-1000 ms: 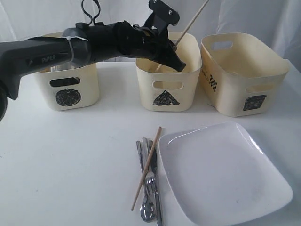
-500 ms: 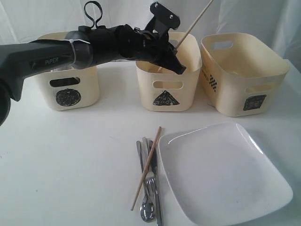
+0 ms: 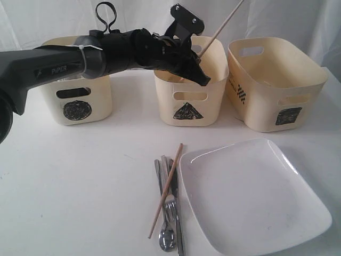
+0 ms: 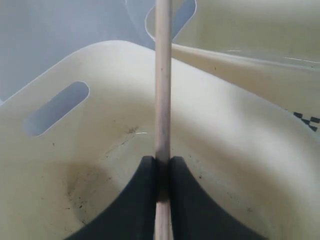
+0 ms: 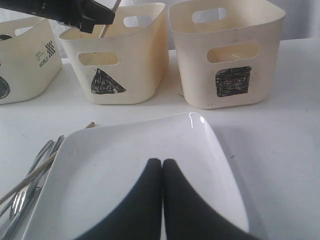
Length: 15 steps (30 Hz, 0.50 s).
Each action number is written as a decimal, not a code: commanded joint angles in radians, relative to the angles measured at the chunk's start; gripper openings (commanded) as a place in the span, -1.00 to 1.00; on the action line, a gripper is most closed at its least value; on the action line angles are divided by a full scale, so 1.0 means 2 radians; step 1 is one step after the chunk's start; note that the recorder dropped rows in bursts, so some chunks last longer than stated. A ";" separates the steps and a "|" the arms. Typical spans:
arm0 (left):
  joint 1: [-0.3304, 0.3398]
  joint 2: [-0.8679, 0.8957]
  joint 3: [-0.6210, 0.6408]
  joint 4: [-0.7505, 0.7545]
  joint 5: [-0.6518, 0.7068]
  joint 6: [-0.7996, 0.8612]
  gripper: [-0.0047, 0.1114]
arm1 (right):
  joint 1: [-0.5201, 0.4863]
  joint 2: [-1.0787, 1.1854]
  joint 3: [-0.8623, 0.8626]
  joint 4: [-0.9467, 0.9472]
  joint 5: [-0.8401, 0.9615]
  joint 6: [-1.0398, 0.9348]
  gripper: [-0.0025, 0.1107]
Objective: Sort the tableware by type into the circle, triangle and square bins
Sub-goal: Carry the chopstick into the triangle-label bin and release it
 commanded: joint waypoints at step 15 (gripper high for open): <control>0.006 0.000 -0.003 -0.006 0.038 -0.067 -0.34 | 0.001 -0.003 0.003 0.001 -0.007 0.002 -0.96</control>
